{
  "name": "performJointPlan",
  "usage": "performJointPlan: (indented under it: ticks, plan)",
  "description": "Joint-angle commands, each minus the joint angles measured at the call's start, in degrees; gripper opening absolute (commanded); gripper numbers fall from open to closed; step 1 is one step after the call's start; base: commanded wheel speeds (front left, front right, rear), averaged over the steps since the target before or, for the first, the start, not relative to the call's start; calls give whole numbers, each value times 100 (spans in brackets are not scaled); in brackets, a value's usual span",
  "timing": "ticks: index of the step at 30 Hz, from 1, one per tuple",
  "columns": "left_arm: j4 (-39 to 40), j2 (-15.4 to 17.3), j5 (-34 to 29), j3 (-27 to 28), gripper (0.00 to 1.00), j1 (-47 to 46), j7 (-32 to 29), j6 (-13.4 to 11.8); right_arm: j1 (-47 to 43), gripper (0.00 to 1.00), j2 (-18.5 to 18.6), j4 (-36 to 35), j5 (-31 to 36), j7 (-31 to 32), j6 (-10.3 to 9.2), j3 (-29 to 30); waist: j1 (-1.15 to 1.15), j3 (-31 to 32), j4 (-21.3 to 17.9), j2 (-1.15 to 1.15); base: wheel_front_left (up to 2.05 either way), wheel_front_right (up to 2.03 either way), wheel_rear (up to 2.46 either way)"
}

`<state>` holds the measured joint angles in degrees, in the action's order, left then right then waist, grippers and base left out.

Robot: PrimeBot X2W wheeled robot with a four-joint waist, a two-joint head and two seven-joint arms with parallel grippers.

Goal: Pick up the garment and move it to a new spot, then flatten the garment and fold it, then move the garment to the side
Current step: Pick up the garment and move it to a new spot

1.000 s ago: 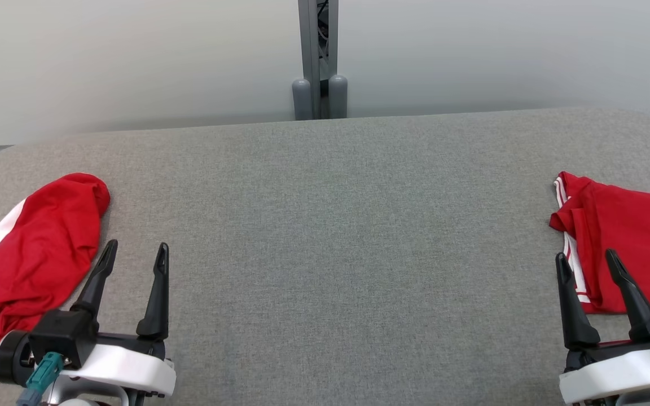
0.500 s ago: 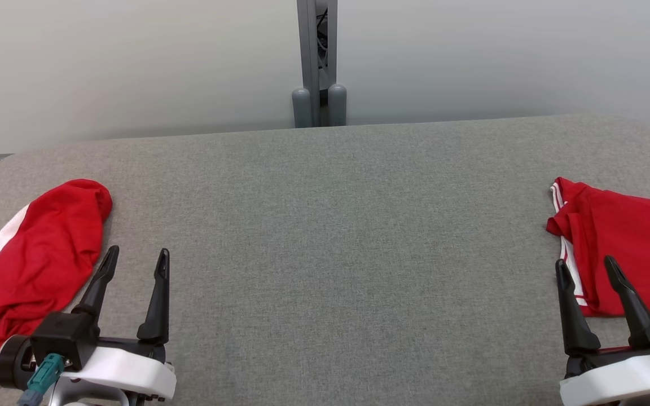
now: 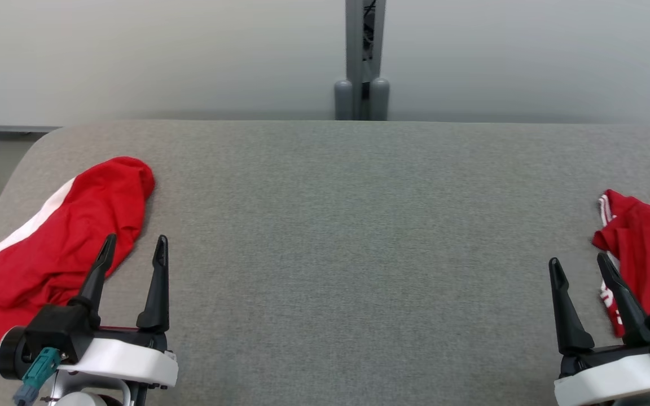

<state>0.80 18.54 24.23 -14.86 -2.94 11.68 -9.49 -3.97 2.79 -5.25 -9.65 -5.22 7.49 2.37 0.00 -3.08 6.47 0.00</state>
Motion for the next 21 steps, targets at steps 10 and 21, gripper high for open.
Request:
performJointPlan:
  ticks: [10, 21]
  plan:
    - [-52, -125, 178, 202, 100, -50, 211, -4, 107, 100, 23, -75, 58, 93, 1, -238, 0, -46, 1333, 0, 0, 0, 0]
    - [-172, -138, 288, 343, 100, -41, 295, 86, 92, 100, 26, 11, -60, 73, 1, -418, 0, 14, 2253, 0, 0, 0, 0]
